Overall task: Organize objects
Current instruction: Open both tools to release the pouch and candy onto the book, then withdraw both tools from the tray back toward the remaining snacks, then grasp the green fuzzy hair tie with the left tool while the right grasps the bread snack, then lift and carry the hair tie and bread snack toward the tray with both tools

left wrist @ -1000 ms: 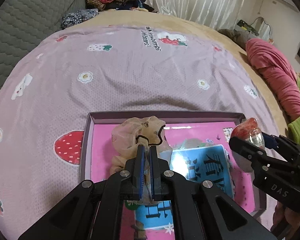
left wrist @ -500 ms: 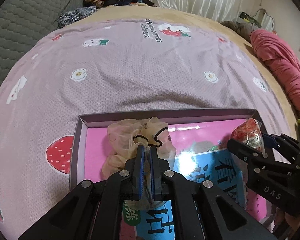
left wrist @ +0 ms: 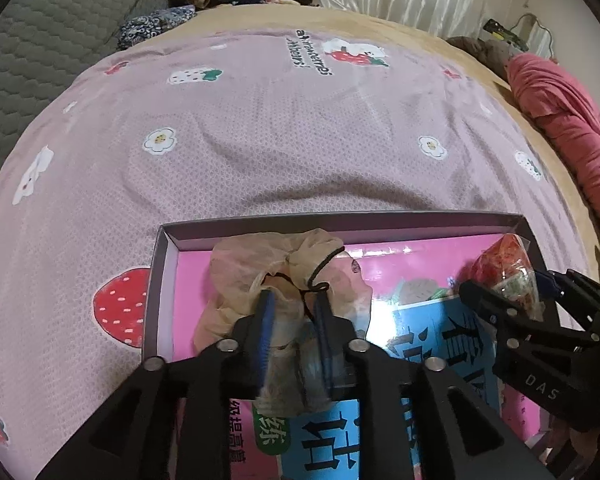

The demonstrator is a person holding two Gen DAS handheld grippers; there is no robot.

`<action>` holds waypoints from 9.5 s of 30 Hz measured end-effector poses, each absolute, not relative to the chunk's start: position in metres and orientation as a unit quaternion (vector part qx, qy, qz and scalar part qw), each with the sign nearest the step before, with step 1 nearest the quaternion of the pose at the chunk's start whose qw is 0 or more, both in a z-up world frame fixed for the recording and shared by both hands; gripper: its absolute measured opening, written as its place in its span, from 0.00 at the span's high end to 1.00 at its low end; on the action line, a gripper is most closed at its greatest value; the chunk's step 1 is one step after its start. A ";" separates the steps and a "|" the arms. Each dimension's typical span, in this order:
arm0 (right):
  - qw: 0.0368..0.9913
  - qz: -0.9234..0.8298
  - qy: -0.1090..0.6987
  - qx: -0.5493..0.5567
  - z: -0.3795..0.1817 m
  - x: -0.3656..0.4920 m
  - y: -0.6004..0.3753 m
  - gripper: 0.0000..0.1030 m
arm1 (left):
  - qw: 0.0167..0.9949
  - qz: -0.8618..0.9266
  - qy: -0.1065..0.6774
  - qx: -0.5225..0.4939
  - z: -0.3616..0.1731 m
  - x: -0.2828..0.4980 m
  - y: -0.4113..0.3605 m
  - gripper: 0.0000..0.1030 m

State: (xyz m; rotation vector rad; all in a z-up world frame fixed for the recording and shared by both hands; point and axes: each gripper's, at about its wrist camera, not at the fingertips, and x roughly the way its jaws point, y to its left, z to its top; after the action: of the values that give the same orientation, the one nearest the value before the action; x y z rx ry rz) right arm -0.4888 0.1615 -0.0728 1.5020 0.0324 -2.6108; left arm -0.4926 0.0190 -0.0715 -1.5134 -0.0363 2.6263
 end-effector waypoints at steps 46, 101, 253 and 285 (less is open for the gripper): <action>0.088 -0.920 0.056 0.378 0.129 -0.288 0.134 0.02 | 0.042 0.913 -0.023 -0.406 0.118 -0.303 -0.051 0.00; 0.056 -0.928 0.054 0.364 0.050 -0.078 0.122 0.01 | 0.049 0.923 -0.023 -0.380 0.023 -0.092 -0.074 0.00; 0.080 -0.957 -0.029 0.278 0.023 -0.062 0.122 0.62 | 0.094 0.951 -0.006 -0.294 0.018 -0.062 -0.014 0.88; 0.075 -0.974 -0.016 0.213 0.104 -0.069 0.135 0.62 | 0.131 0.959 0.016 -0.249 0.099 -0.102 0.012 0.88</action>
State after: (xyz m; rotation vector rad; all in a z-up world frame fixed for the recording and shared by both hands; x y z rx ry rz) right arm -0.0686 0.1347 0.1036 0.6397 -0.0465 -2.9215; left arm -0.1025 0.0115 0.0990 -0.7244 0.0471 2.7861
